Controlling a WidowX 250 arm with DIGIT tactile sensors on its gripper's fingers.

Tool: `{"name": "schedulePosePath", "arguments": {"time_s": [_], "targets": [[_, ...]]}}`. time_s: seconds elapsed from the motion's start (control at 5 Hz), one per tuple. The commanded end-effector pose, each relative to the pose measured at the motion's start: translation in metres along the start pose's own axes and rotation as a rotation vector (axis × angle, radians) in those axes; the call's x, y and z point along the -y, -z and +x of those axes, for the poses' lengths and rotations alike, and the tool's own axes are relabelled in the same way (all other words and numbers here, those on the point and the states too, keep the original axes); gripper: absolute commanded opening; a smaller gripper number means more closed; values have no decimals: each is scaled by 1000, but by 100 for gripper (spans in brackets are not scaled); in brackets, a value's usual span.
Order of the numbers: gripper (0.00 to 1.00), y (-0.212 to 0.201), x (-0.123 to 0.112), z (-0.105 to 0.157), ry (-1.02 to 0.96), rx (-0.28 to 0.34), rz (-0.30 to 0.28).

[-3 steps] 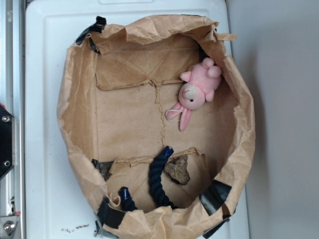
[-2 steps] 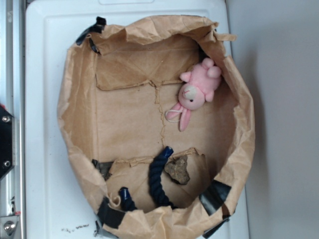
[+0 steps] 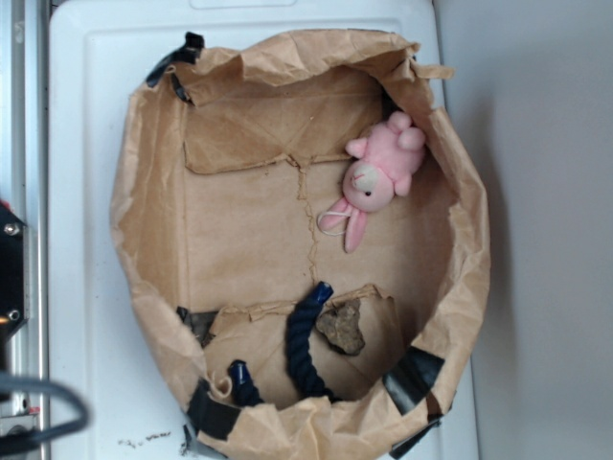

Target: Grab the pink bunny.

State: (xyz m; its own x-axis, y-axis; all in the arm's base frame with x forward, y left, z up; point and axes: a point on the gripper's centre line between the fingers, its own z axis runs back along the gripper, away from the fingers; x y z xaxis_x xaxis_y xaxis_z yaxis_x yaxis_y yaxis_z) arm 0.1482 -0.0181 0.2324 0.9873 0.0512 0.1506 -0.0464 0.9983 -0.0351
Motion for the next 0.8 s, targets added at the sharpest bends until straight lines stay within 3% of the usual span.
{"name": "schedulePosePath", "arguments": {"time_s": [0.0,0.2,0.6], "targets": [[100,48,-41,97,-123,15,14],[100,79,-48,126,-140,-47,33],[100,79,-48,126,-140,-47,33]]}}
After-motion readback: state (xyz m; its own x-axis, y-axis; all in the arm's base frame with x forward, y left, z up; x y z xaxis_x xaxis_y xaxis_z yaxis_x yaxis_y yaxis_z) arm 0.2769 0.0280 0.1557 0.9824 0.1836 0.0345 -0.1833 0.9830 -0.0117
